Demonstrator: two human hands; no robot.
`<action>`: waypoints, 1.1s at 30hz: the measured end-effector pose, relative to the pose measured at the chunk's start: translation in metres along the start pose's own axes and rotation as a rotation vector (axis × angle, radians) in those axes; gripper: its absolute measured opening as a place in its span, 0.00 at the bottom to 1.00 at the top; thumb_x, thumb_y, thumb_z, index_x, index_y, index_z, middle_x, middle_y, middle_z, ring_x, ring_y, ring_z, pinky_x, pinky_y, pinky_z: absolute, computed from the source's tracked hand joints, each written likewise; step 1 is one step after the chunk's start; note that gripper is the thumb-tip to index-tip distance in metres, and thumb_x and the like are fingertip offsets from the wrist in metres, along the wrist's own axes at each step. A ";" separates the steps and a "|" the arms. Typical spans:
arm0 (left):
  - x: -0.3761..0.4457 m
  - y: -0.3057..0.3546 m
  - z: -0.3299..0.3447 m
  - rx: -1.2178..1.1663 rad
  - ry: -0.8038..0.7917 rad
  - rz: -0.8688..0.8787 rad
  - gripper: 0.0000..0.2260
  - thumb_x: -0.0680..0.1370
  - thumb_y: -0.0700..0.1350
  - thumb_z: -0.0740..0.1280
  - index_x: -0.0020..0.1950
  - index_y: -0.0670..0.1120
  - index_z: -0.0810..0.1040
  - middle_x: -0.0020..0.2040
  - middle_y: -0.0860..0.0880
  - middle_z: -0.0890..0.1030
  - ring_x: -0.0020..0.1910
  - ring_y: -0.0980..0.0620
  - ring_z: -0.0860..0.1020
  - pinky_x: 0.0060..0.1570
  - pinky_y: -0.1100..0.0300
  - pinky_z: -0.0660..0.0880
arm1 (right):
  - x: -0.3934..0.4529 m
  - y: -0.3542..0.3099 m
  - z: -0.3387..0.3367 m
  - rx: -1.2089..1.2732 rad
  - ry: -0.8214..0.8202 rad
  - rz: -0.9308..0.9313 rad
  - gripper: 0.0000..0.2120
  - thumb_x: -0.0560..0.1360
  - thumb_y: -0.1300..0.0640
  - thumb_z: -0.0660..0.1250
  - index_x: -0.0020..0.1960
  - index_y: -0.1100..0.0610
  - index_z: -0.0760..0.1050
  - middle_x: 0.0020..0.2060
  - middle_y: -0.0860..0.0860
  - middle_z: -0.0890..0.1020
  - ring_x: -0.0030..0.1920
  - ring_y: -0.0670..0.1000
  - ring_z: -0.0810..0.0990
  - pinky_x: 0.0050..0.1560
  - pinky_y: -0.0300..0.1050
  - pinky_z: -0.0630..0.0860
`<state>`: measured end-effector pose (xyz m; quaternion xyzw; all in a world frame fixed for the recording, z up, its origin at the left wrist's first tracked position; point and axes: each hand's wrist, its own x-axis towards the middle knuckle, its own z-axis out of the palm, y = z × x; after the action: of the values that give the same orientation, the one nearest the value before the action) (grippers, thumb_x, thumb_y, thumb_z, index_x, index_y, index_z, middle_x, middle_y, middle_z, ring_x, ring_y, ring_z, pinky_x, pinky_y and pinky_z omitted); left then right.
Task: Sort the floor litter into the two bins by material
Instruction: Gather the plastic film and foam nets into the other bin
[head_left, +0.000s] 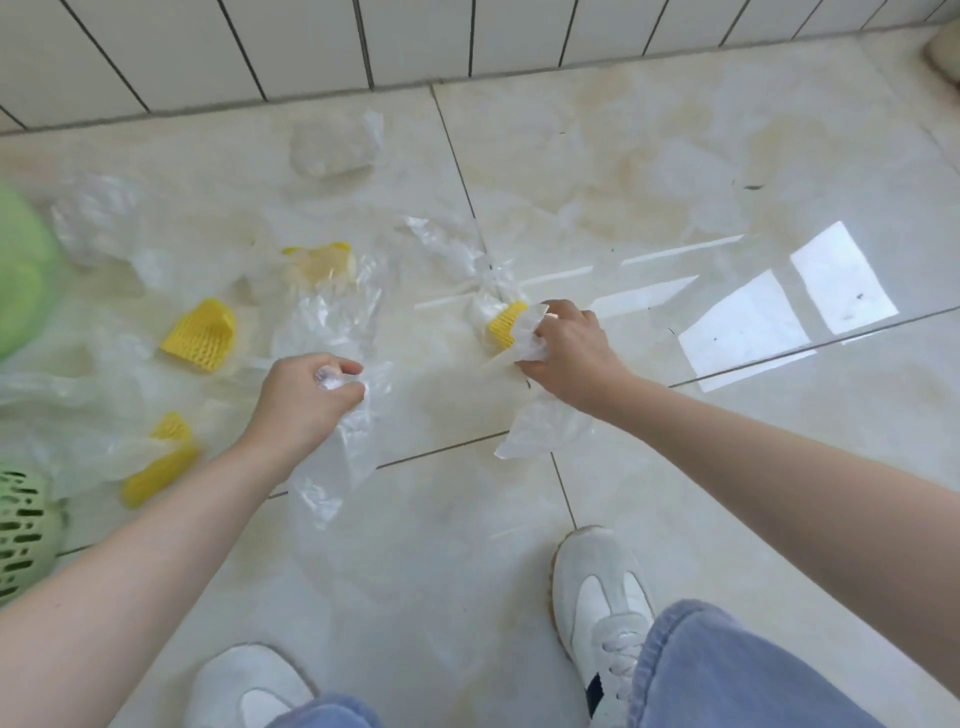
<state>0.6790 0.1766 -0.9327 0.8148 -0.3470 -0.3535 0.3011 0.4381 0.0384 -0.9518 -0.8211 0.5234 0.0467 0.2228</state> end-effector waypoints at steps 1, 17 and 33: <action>0.005 -0.003 -0.004 0.001 0.007 0.006 0.06 0.71 0.37 0.70 0.40 0.49 0.79 0.53 0.49 0.82 0.47 0.51 0.75 0.38 0.67 0.68 | 0.005 -0.003 0.001 -0.002 -0.020 0.000 0.17 0.72 0.52 0.66 0.59 0.56 0.76 0.67 0.53 0.69 0.65 0.61 0.67 0.63 0.53 0.68; 0.030 -0.054 -0.024 0.328 -0.014 0.081 0.19 0.70 0.35 0.68 0.61 0.44 0.75 0.69 0.48 0.69 0.67 0.48 0.70 0.59 0.62 0.64 | 0.045 -0.075 0.030 0.012 -0.163 -0.214 0.17 0.69 0.65 0.65 0.58 0.59 0.75 0.50 0.53 0.70 0.49 0.58 0.76 0.49 0.48 0.75; -0.021 -0.051 -0.063 0.113 0.240 0.055 0.06 0.71 0.38 0.72 0.46 0.43 0.79 0.45 0.49 0.81 0.47 0.50 0.76 0.42 0.66 0.63 | 0.002 -0.144 0.007 0.339 -0.141 -0.255 0.25 0.69 0.66 0.64 0.63 0.50 0.63 0.36 0.46 0.72 0.41 0.52 0.74 0.36 0.41 0.72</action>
<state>0.7353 0.2381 -0.9270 0.8571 -0.3500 -0.2249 0.3038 0.5669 0.0907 -0.9126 -0.8262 0.3990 -0.0132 0.3975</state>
